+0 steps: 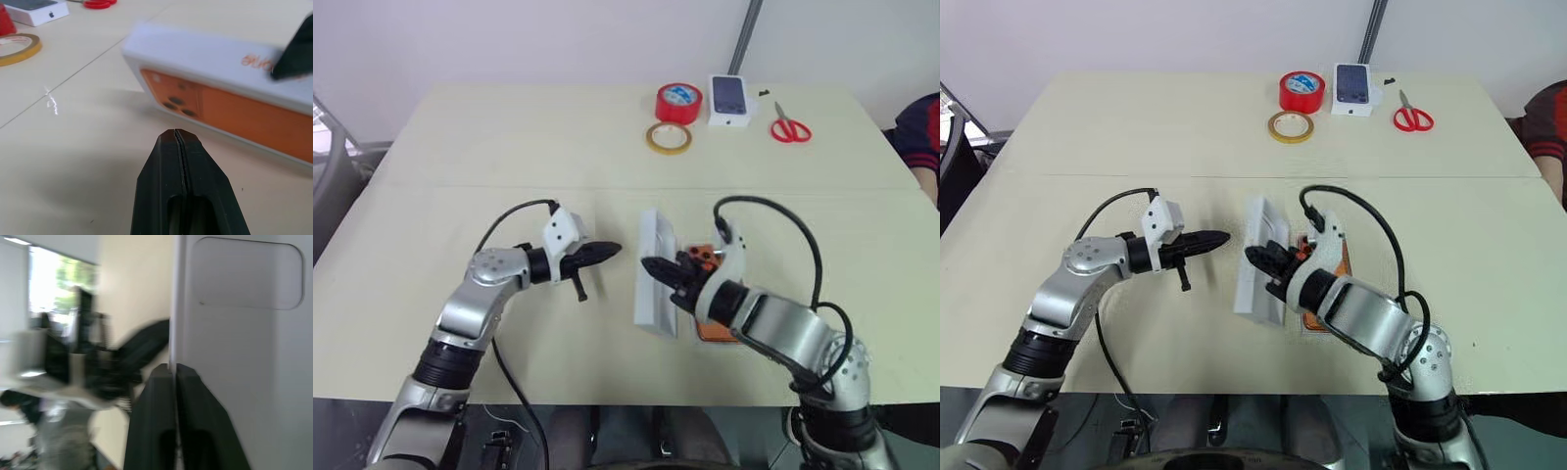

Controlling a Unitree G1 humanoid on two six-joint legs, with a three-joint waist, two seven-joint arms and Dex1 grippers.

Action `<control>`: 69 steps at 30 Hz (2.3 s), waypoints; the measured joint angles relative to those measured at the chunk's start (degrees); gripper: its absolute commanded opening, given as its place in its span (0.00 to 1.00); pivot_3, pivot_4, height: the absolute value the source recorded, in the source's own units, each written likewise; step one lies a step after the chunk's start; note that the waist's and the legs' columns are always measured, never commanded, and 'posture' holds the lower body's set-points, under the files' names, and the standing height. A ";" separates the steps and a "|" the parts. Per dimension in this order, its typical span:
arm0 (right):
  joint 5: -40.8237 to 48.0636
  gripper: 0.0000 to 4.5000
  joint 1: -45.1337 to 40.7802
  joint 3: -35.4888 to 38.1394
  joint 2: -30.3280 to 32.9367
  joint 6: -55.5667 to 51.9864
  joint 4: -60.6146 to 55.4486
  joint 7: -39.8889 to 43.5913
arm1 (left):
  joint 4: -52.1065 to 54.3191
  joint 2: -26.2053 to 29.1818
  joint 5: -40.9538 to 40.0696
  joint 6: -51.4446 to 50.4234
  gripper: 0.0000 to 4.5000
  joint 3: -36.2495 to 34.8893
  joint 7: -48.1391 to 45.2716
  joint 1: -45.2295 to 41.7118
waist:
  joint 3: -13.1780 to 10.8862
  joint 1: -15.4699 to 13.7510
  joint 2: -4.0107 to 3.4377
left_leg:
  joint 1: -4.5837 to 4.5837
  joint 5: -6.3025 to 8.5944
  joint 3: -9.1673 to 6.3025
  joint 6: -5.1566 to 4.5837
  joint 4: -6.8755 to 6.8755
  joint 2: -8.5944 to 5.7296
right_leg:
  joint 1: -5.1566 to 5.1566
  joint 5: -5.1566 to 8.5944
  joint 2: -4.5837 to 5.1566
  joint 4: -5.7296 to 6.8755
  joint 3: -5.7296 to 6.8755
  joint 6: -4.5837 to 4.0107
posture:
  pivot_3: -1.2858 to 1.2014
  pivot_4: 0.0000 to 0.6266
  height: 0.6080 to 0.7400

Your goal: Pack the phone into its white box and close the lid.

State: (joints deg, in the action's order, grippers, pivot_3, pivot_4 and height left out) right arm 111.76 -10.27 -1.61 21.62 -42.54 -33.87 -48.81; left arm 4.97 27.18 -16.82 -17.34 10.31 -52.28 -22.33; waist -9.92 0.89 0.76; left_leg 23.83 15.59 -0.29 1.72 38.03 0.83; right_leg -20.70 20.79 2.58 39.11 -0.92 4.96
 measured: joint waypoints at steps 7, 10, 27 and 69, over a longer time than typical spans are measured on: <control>0.07 0.66 -8.60 4.67 25.95 -12.26 7.87 15.92 | -1.50 -6.43 3.92 -0.70 0.00 8.56 0.04 -3.46 | -0.02 -0.30 -0.07 | 0.03 0.01 -0.01 -0.03 0.03 0.00 | 0.02 0.00 -0.04 -0.04 0.01 0.00 | 0.52 0.24 1.00; 0.00 0.54 -12.05 6.01 36.13 -16.51 11.06 21.02 | -3.63 -9.89 5.20 0.28 0.00 10.50 0.21 -6.00 | -0.01 -0.29 -0.07 | 0.06 0.03 -0.01 -0.06 0.01 0.03 | 0.03 0.00 -0.08 -0.11 0.01 0.00 | 0.52 0.24 1.00; -50.87 0.01 -6.57 -2.93 53.29 -19.19 -1.15 55.30 | -3.26 -8.88 4.98 -4.59 0.00 6.60 1.93 -8.07 | 0.01 -0.22 -0.15 | 0.10 0.03 0.00 -0.05 0.03 0.02 | -0.06 0.00 -0.06 -0.06 -0.02 0.00 | 0.52 0.24 1.00; -74.59 0.01 4.13 4.24 43.74 -25.92 -6.53 72.02 | -6.48 -12.88 11.25 -0.29 0.00 16.37 -7.46 -10.04 | 0.02 -1.56 -0.16 | 0.09 0.03 -0.03 -0.05 0.13 -0.04 | 0.00 0.00 -0.06 -0.02 0.00 0.00 | 0.52 0.24 1.00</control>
State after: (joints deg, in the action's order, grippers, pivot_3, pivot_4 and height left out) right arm 37.17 -6.14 2.64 65.36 -68.45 -40.40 23.22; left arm -1.51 14.30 -5.57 -17.63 26.68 -59.74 -32.37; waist -9.90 -0.66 0.61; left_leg 23.91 15.61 -0.32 1.67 38.15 0.79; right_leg -20.70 20.79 2.53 39.09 -0.92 4.96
